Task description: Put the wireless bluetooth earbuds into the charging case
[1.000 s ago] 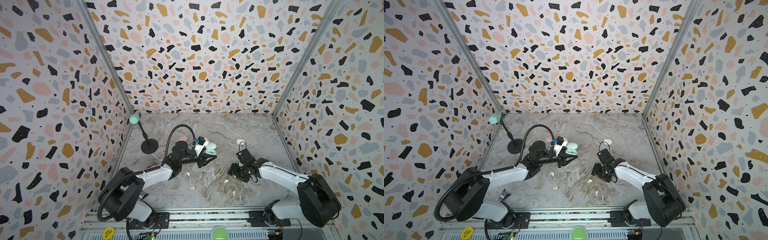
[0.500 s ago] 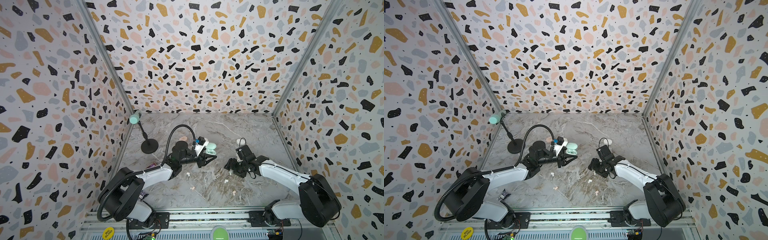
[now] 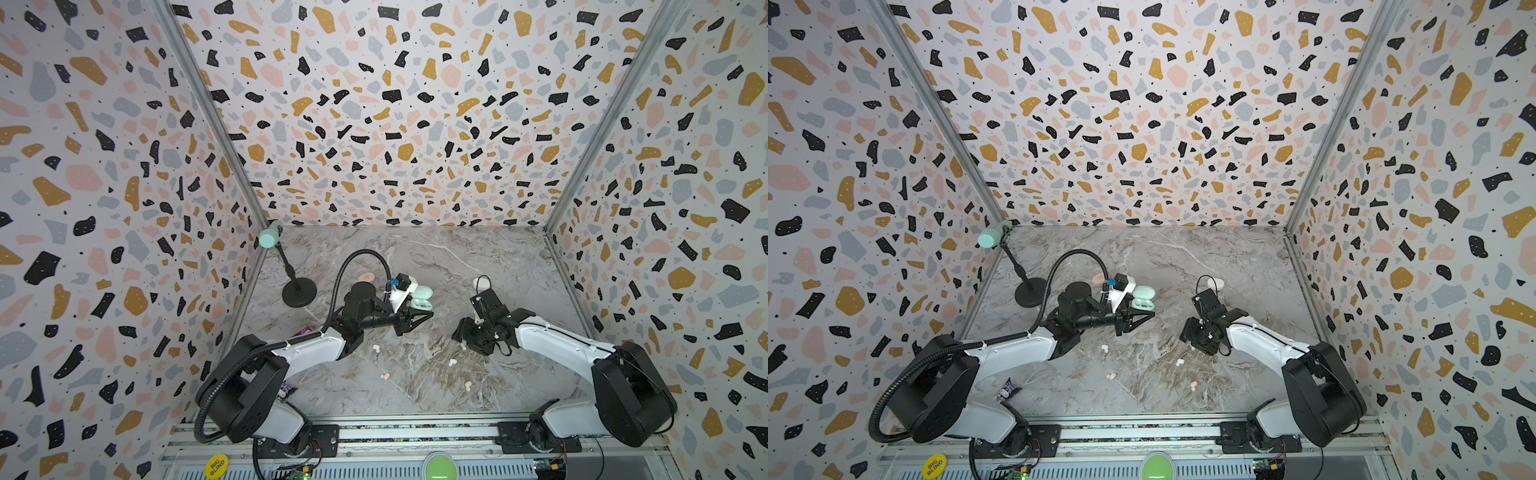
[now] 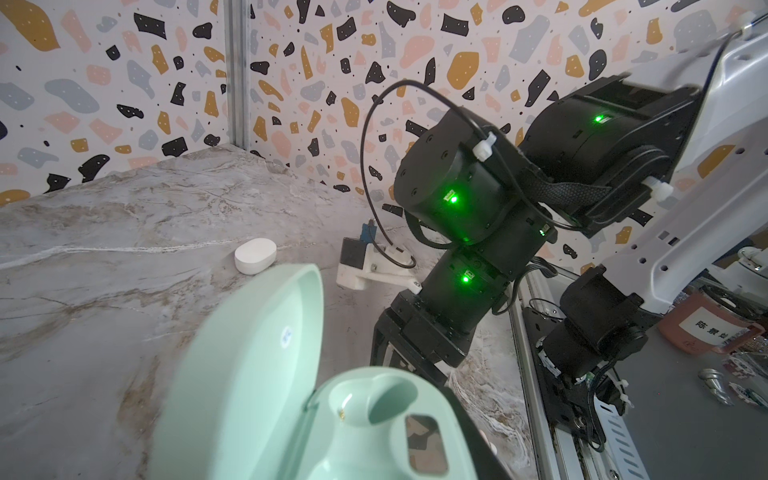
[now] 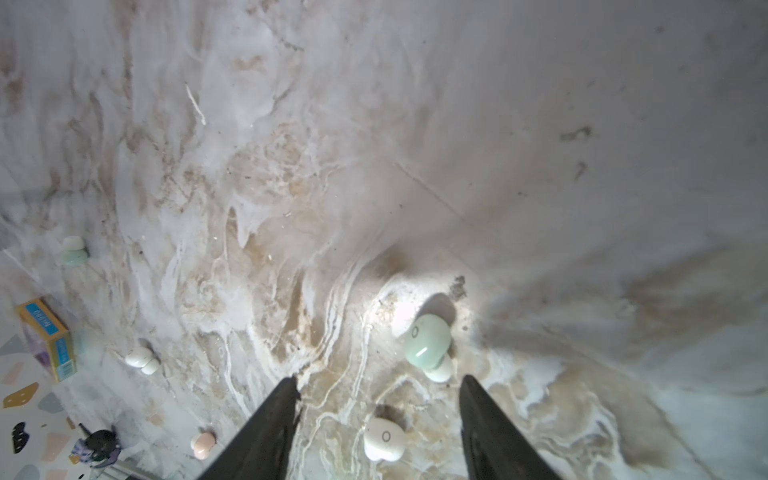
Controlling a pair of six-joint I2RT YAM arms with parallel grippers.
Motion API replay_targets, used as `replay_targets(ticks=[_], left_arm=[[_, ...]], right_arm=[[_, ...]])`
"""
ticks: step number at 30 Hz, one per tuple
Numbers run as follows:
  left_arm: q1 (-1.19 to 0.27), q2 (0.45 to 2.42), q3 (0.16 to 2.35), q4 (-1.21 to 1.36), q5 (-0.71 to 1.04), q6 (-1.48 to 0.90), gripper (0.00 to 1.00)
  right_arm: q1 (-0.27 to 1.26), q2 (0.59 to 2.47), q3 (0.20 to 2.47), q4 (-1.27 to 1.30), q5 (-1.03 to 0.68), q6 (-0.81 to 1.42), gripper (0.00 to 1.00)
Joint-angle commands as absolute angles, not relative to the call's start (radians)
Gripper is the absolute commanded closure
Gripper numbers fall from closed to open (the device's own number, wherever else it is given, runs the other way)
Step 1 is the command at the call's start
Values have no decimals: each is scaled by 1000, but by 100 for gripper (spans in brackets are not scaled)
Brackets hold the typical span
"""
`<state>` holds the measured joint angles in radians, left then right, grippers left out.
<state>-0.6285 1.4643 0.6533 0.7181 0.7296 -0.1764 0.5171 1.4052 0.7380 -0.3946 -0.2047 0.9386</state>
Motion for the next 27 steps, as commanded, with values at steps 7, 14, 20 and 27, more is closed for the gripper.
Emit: replay_targets(ticks=[7, 14, 20, 27], left_arm=[[-621, 1436, 646, 755, 729, -169, 100], [-621, 1437, 647, 755, 730, -167, 100], [-621, 1436, 647, 753, 730, -167, 100], [-621, 1436, 647, 751, 730, -166, 100]], right_arm=[[512, 1473, 817, -483, -143, 873, 52], [512, 1497, 818, -485, -139, 869, 58], [512, 1518, 818, -480, -144, 869, 61], [511, 1532, 814, -474, -138, 871, 65]])
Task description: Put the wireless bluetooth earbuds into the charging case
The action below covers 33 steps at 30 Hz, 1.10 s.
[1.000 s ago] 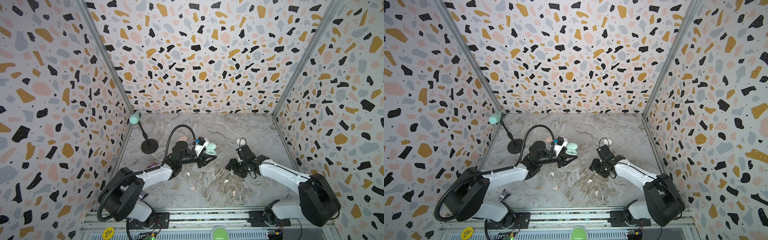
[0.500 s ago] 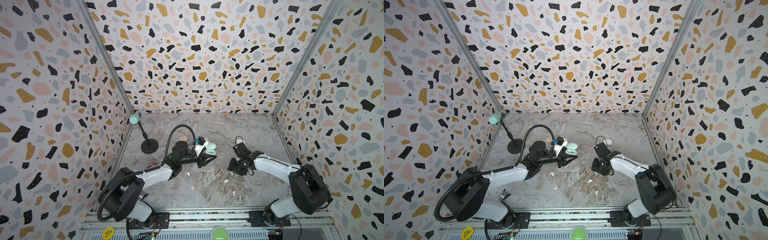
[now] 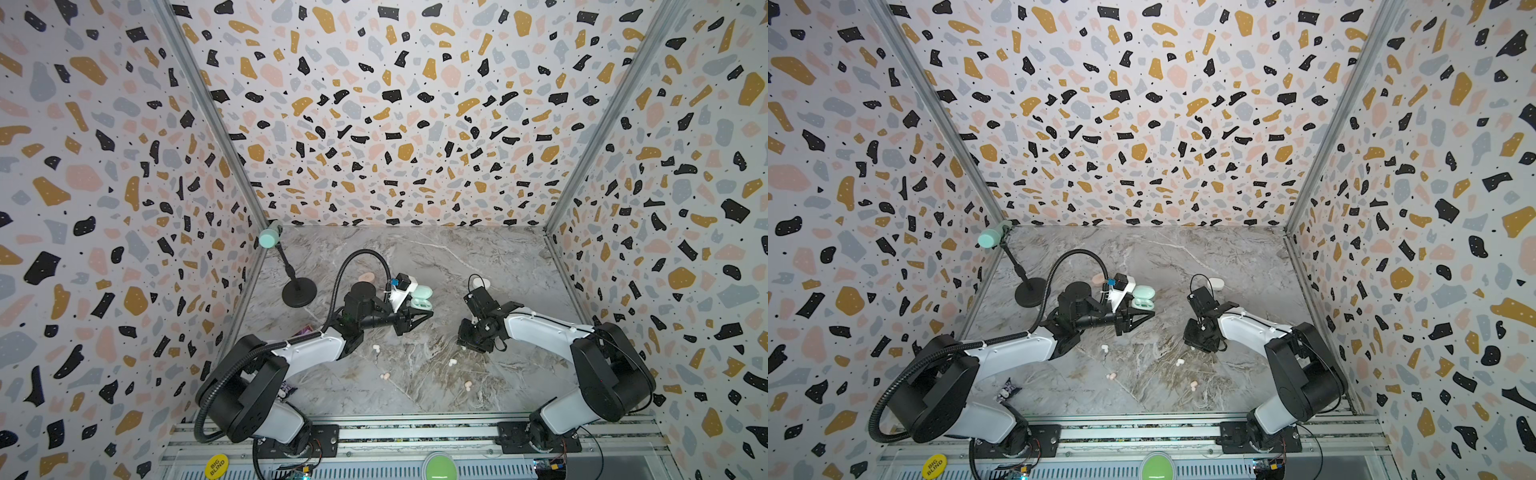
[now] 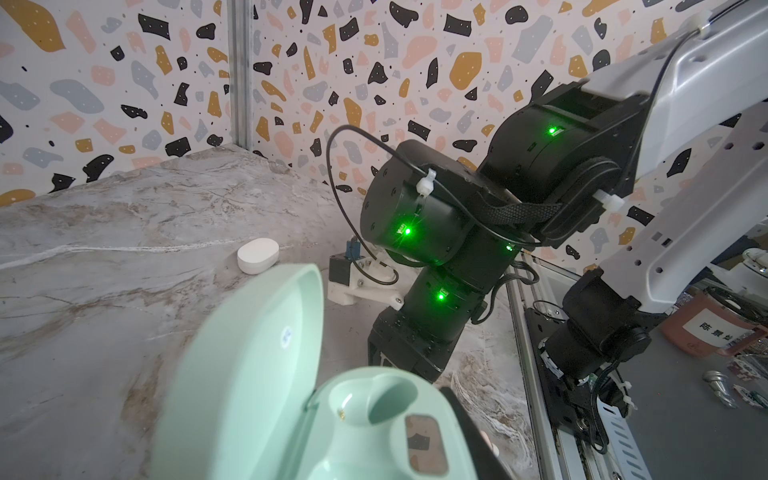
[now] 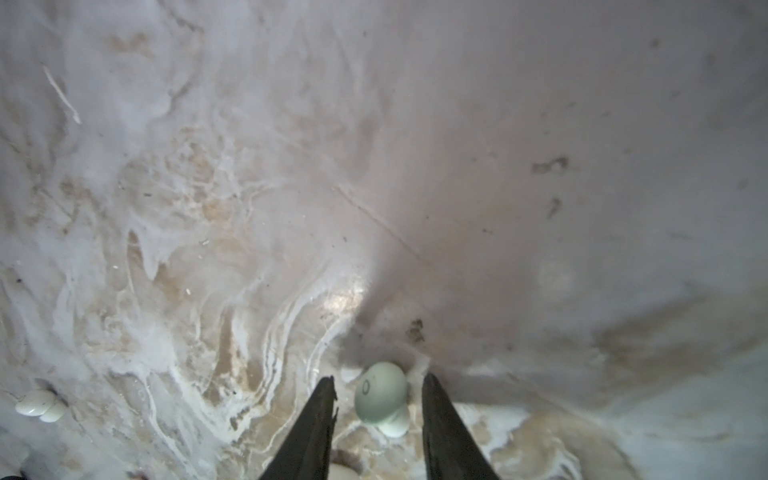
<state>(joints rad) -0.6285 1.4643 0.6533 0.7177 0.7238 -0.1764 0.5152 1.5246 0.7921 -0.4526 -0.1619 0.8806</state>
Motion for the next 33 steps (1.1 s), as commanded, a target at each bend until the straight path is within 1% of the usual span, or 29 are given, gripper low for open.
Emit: replay_targets(ticks=[1, 13, 24, 30, 33], left_arm=[[-621, 1436, 647, 752, 731, -166, 100], [-621, 1435, 648, 744, 730, -165, 100], [-621, 1433, 651, 738, 732, -163, 100], [-621, 1432, 655, 734, 733, -161, 100], [-621, 1430, 654, 732, 733, -158, 100]], right_arm=[[512, 1534, 815, -473, -135, 872, 65], [517, 1558, 831, -462, -149, 866, 67], [518, 1590, 855, -515, -132, 828, 68], [518, 1615, 870, -560, -107, 795, 71], [522, 1628, 865, -565, -101, 790, 75]])
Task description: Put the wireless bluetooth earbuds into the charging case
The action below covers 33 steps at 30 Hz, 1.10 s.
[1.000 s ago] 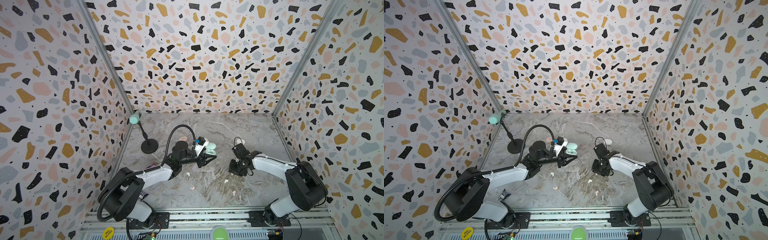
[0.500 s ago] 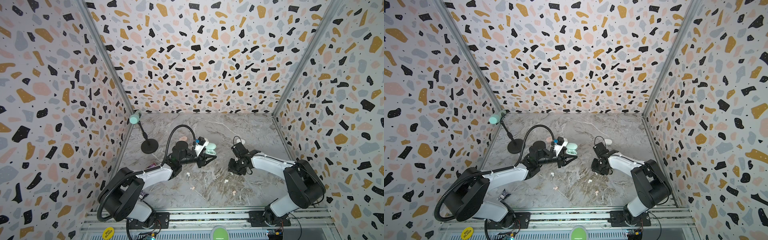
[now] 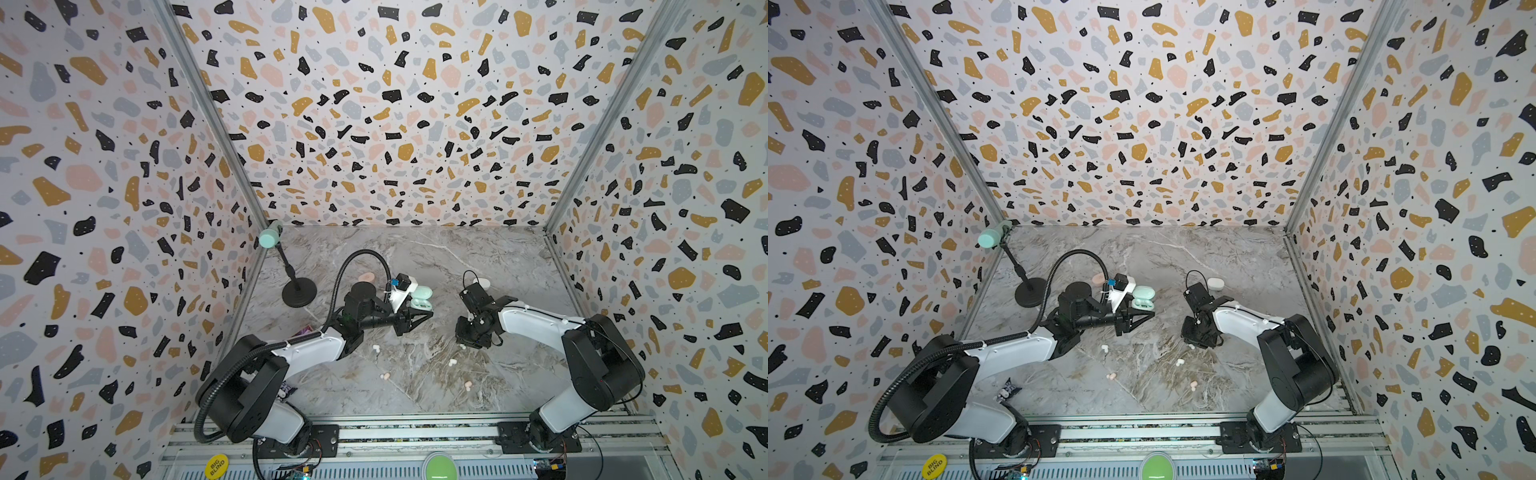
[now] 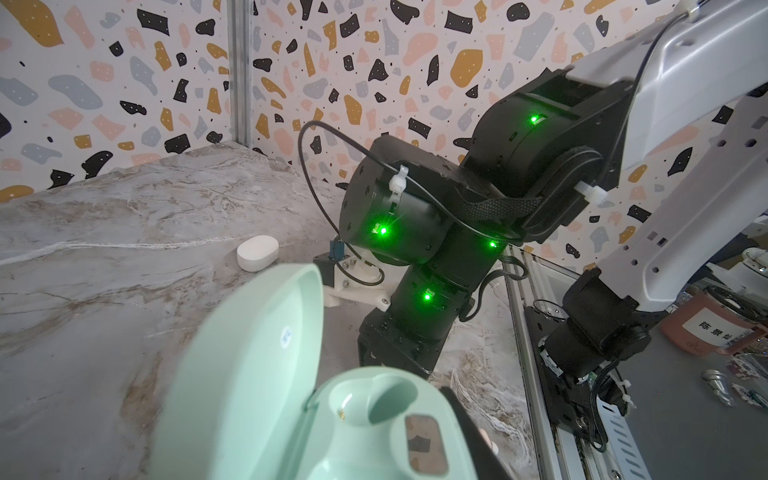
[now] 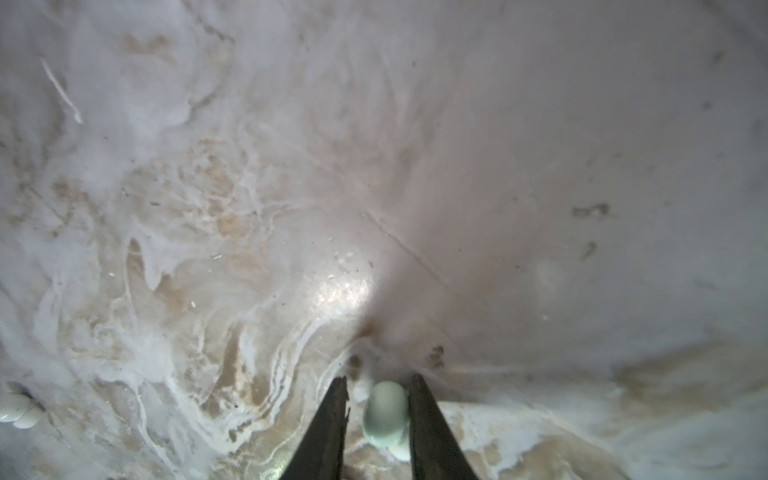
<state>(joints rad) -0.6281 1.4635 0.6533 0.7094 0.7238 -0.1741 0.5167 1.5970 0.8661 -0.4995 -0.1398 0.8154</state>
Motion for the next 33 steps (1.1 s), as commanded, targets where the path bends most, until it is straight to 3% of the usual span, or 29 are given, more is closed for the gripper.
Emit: replay_targets(ticks=[1, 13, 23, 33], left_arm=[[-621, 1430, 656, 731, 733, -157, 100], [-621, 1423, 656, 715, 730, -148, 100], [-620, 1427, 654, 725, 729, -153, 100], [-621, 1439, 667, 750, 748, -162, 100]], right_arm=[[525, 1631, 865, -568, -97, 788, 76], [533, 1612, 872, -571, -100, 785, 90], [512, 1484, 876, -544, -135, 776, 92], [457, 1274, 891, -386, -332, 681, 92]])
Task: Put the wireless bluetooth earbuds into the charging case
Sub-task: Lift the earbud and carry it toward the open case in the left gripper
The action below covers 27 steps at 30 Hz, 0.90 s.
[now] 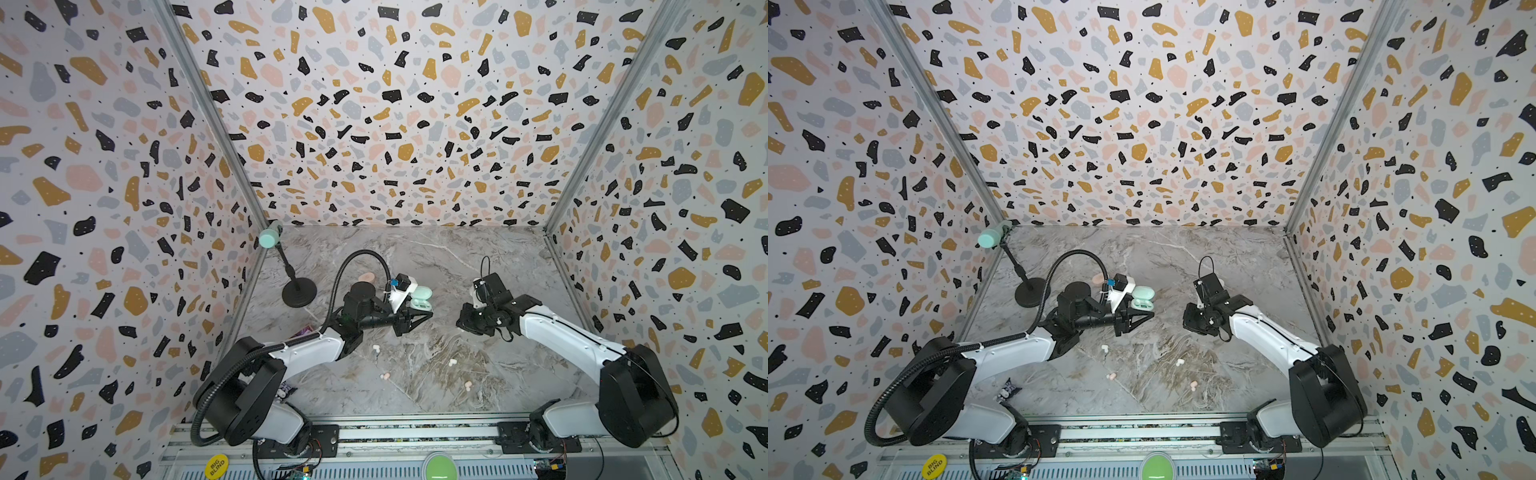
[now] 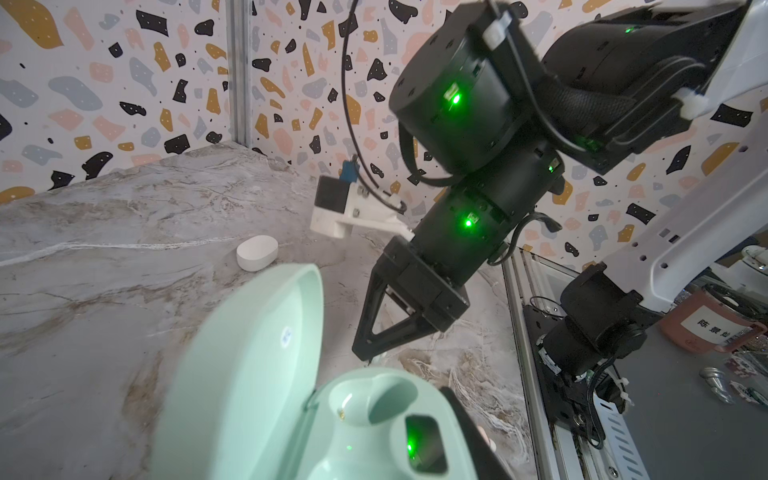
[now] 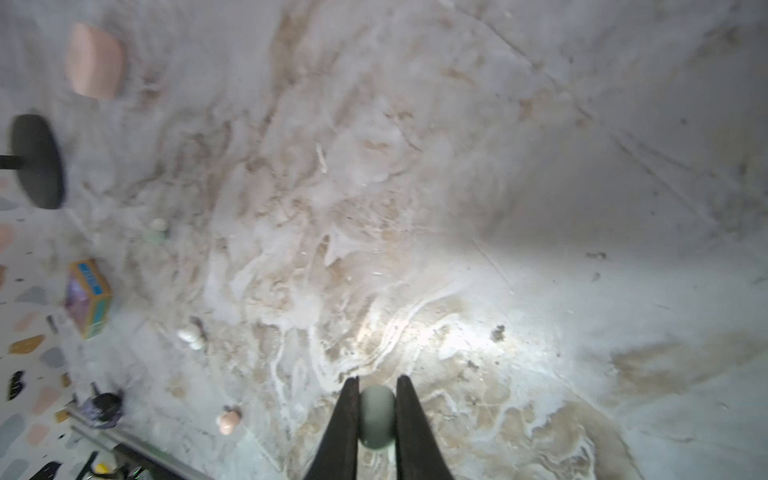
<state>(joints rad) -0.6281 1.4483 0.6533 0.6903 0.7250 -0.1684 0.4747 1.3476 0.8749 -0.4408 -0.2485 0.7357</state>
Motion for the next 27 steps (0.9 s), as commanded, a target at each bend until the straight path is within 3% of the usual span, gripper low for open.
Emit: replay_targets(ticks=[1, 9, 18, 27], left_arm=[[-621, 1441, 671, 753, 750, -162, 100], [-621, 1475, 700, 786, 787, -171, 100], [-621, 1473, 731, 796, 832, -145, 100], [-630, 1459, 727, 917, 865, -193, 100]], right_arm=[[448, 1254, 900, -382, -345, 667, 92], [398, 1147, 1019, -390, -564, 498, 92], [395, 1087, 1008, -287, -875, 483, 92], [478, 1107, 1006, -178, -943, 526, 91]])
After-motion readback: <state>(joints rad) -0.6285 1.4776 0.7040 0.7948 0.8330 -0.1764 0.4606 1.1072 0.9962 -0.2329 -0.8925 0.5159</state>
